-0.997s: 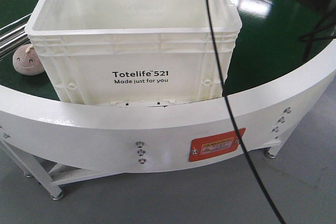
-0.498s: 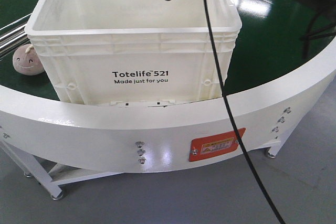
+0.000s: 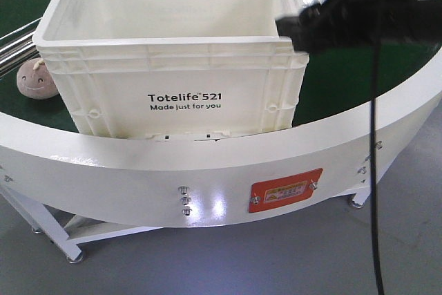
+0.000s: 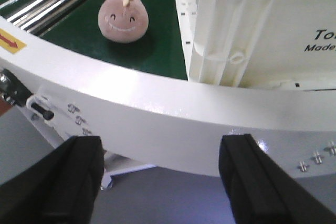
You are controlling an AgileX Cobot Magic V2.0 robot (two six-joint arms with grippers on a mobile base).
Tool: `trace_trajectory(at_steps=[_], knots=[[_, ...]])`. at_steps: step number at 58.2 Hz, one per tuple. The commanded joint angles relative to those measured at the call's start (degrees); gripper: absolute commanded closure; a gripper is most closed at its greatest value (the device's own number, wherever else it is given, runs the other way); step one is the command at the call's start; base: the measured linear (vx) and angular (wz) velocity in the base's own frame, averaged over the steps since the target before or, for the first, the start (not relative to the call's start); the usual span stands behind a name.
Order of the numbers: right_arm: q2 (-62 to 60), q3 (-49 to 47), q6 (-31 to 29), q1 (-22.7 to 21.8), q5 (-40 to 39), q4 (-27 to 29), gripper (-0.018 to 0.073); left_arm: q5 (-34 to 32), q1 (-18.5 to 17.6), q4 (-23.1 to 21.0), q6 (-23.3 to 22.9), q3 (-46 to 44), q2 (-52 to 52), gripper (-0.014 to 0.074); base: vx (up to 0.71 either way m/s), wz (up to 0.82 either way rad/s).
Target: Place moving items into box and shelve
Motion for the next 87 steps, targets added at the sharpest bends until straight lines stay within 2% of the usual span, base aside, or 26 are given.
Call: trace_trajectory(at_steps=[1,13,20,26,31,43,50,55,60,76,87], knots=[[-5.51,3.56,0.17,-0.21,-4.03,-0.35,0.0001,-0.93,-0.22,1.34,-0.97,-3.88,5.04,0.0027,0.0,0.0],[-9.41,9.61,0.09,-0.21,-5.51,-0.35,0.0001,4.22,0.9,11.26,-5.81,-12.68,19.82,0.0027,0.0,0.0],[-9.48,9.77,0.1,-0.21,-6.05,-0.35,0.0001,5.72,2.79,11.54,-4.61,-18.21,27.8,0.0027,0.0,0.0],[-9.48,9.77,0.1,-0.21,-7.43,-0.35,0.0001,5.87,5.82,11.09,-3.33,-23.11,33.85,0.0027,0.0,0.0],[-9.48,9.77,0.1,-0.21,-8.61,-0.35,0.0001,5.58,9.17,7.65,-0.01,-26.82,38.19,0.0027,0.0,0.0],[-9.48,9.77,0.1,-0.21,-9.34,-0.35,0.0001,2.36,16.5,-12.05,17.08,-33.2,46.78,0.0027,0.0,0.0],[-9.48,9.77,0.1,-0.21,-9.45,-0.35,0.0001,-0.17,18.34,-21.14,26.2,-35.65,51.84,0.0027,0.0,0.0],[-9.48,9.77,0.1,-0.21,-9.45,-0.35,0.0001,-0.41,18.81,-26.64,30.56,-37.6,55.47,0.0027,0.0,0.0],[-9.48,9.77,0.1,-0.21,-9.56,-0.35,0.0001,-2.73,18.81,-29.8,32.9,-39.55,59.53,0.0027,0.0,0.0],[-9.48,9.77,0.1,-0.21,-9.5,-0.41,0.0001,-5.58,18.74,-35.28,34.49,-47.47,71.3,0.0008,0.0,0.0],[-9.48,9.77,0.1,-0.21,-9.85,-0.41,0.0001,-5.67,17.47,-34.7,35.43,-53.58,77.82,-0.0022,0.0,0.0]])
